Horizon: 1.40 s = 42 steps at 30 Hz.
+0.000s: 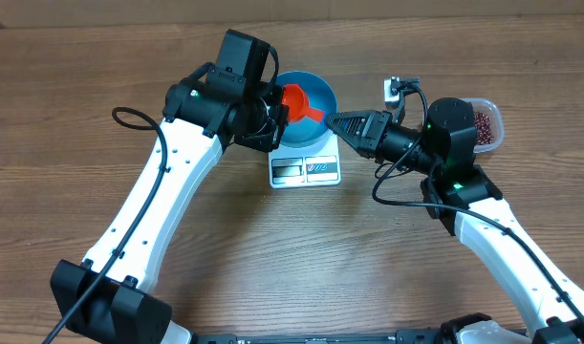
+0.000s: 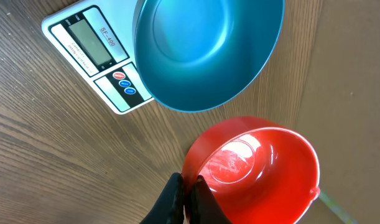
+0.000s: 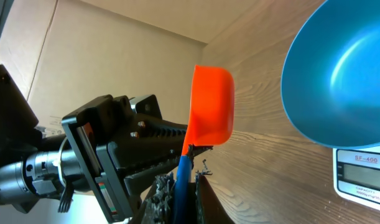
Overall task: Scoop item into bowl and weigh 150g on scale
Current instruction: 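Pass the scoop handle from the left gripper to the right gripper, then carry the scoop with the right gripper over the bean tub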
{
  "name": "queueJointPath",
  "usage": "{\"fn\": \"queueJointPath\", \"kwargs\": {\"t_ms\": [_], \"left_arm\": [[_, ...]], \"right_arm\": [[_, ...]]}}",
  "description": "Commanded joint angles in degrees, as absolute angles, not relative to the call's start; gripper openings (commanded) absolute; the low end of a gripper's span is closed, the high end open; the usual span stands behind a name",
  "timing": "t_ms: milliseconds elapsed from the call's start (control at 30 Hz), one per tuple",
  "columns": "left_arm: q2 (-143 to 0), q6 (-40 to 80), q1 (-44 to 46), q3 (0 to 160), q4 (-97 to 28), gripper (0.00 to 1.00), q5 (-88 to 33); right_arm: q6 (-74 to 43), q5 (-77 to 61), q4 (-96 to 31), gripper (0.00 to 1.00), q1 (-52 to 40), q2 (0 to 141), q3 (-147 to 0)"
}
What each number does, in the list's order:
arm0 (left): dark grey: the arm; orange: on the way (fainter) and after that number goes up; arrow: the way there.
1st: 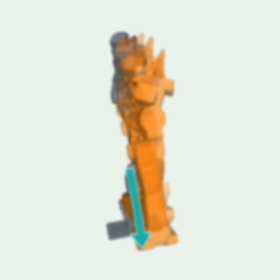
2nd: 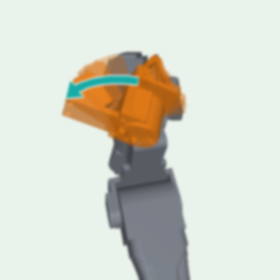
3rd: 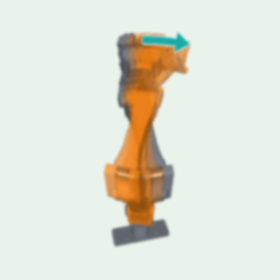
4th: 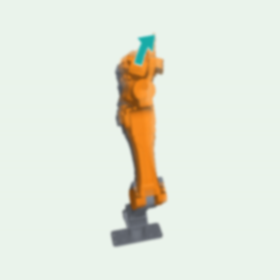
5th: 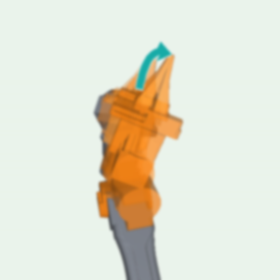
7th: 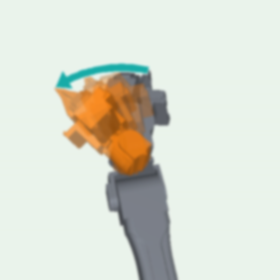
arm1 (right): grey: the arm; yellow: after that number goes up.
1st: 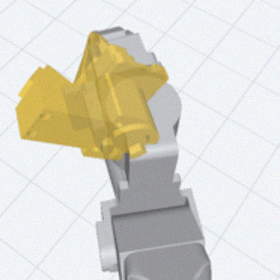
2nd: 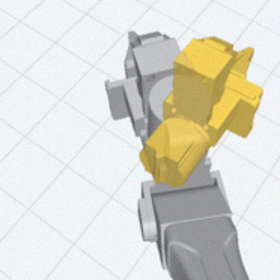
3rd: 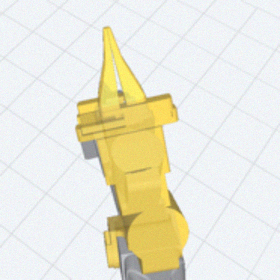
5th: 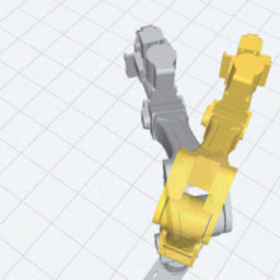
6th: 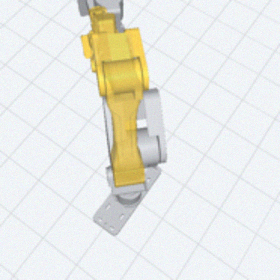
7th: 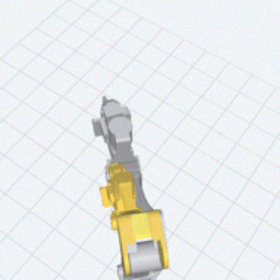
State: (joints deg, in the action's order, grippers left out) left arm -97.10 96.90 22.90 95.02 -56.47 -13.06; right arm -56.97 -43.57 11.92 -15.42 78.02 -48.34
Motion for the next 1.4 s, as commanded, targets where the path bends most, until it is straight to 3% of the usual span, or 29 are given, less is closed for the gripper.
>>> {"fn": "queueJointPath", "kwargs": {"t_ms": [0,100,167,233,833,1367], "left_arm": [[-97.3,95.1,23.7,95.5,-56.7,0.2,-12.9],[-97.3,95.1,23.6,95.5,-56.7,0.7,-11.6],[-97.3,95.1,23.6,95.5,-56.7,0.91,-11.4],[-97.3,93.3,23.6,95.5,-56.4,1.0,-11.5],[-94.3,67.2,17.8,95.8,-53.7,1.0,-12.4],[-94.4,44.2,16.1,95.8,-53.7,1.0,-9.6]], "right_arm": [[-56.9,-43.4,12.3,0.04,-15.7,77.7,-49.4],[-56.8,-43.0,11.4,0.04,-15.7,77.6,-49.4],[-56.6,-42.9,11.2,0.04,-15.7,77.7,-49.4],[-56.1,-42.9,11.2,0.04,-15.7,77.7,-49.4],[-41.5,-37.9,1.5,0.04,-12.9,74.1,-50.0],[-22.0,-10.0,-37.2,0.04,-11.4,64.5,-63.7]]}}
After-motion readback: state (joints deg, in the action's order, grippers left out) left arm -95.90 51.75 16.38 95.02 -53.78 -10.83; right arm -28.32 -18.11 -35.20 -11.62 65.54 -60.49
